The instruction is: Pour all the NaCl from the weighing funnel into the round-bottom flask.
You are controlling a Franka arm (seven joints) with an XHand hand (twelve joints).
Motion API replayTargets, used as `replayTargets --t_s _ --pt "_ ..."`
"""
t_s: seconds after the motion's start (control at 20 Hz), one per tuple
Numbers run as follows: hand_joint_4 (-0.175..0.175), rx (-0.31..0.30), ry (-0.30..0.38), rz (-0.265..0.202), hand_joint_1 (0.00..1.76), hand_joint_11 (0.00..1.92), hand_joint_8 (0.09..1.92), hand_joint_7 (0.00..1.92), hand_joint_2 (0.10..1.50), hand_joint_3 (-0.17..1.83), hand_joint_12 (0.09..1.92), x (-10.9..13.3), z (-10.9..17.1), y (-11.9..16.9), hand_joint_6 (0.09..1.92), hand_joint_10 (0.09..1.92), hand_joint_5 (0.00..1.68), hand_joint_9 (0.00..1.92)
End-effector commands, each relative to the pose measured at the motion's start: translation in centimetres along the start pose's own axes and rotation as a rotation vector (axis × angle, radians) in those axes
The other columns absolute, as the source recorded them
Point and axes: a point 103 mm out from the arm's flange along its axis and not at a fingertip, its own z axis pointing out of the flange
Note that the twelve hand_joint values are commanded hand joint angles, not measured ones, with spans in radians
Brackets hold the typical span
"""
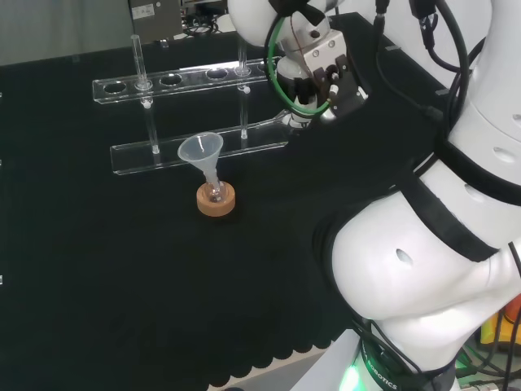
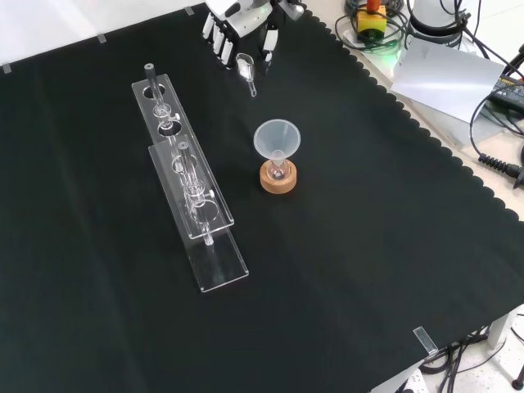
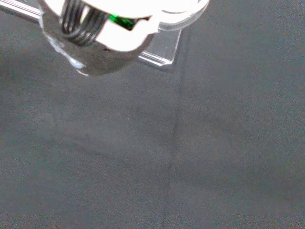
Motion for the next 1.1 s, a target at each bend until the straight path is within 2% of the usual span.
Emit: replayTargets --t_s 0.05,0.15,0.2,0.6,1.1 --pt "0.169 0.001 -0.005 -0.028 1.09 0.84 0.65 0.99 0.71 0.68 1.04 0.6 -2.4 0.1 0.91 0.42 1.14 1.19" --pt "0.169 0.000 -0.018 -0.028 1.09 0.84 0.65 0.99 0.71 0.68 1.04 0.8 -3.2 0.1 0.91 0.42 1.14 1.19" --pt "0.170 0.004 -0.027 -0.007 1.09 0.84 0.65 0.99 0.71 0.68 1.04 1.0 -3.6 0.1 0.91 0.42 1.14 1.19" --pt "0.173 0.025 -0.048 -0.051 1.09 0.84 0.65 0.99 0.71 0.68 1.04 3.1 -5.4 0.1 0.91 0.42 1.14 1.19" --pt "0.175 0.066 -0.084 -0.086 1.09 0.83 0.65 0.99 0.71 0.68 1.04 4.7 -5.7 0.5 0.91 0.41 1.14 1.19"
